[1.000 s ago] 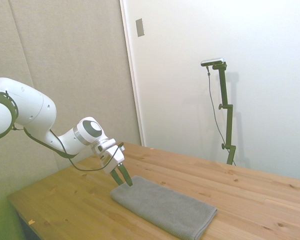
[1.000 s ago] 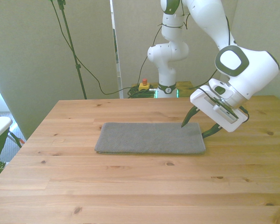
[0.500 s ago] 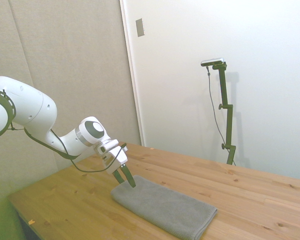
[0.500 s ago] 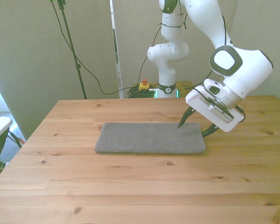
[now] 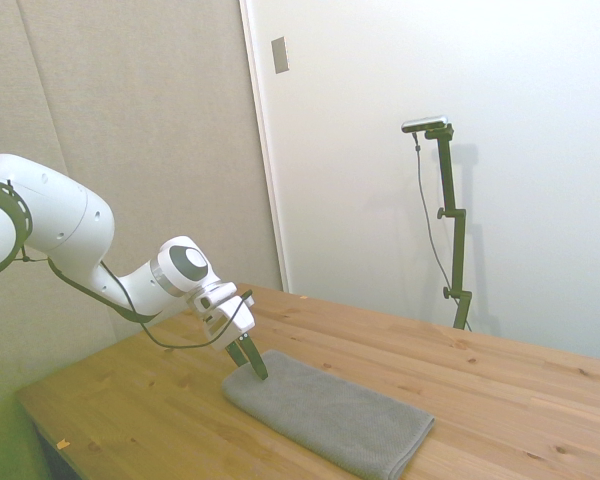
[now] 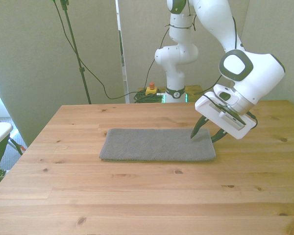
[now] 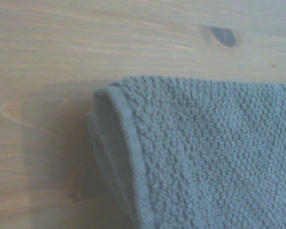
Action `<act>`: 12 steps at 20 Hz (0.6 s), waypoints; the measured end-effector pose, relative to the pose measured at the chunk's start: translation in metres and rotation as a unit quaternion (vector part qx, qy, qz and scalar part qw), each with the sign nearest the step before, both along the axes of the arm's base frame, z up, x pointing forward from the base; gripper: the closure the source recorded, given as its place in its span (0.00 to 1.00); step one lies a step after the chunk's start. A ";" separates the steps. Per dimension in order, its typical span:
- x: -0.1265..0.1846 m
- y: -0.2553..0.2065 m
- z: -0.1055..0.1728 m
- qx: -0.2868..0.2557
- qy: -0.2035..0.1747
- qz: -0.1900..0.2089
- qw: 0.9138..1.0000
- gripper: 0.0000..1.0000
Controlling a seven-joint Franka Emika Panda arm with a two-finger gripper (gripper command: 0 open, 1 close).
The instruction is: Fold the towel
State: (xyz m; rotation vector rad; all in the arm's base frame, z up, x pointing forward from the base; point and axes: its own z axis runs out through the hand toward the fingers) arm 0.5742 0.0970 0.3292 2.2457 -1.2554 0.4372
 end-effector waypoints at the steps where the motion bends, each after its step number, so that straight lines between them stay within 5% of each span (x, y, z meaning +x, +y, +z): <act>1: 0.000 0.000 -0.001 0.000 0.000 0.001 1.000 1.00; 12: 0.000 0.001 -0.007 0.003 0.004 0.006 1.000 1.00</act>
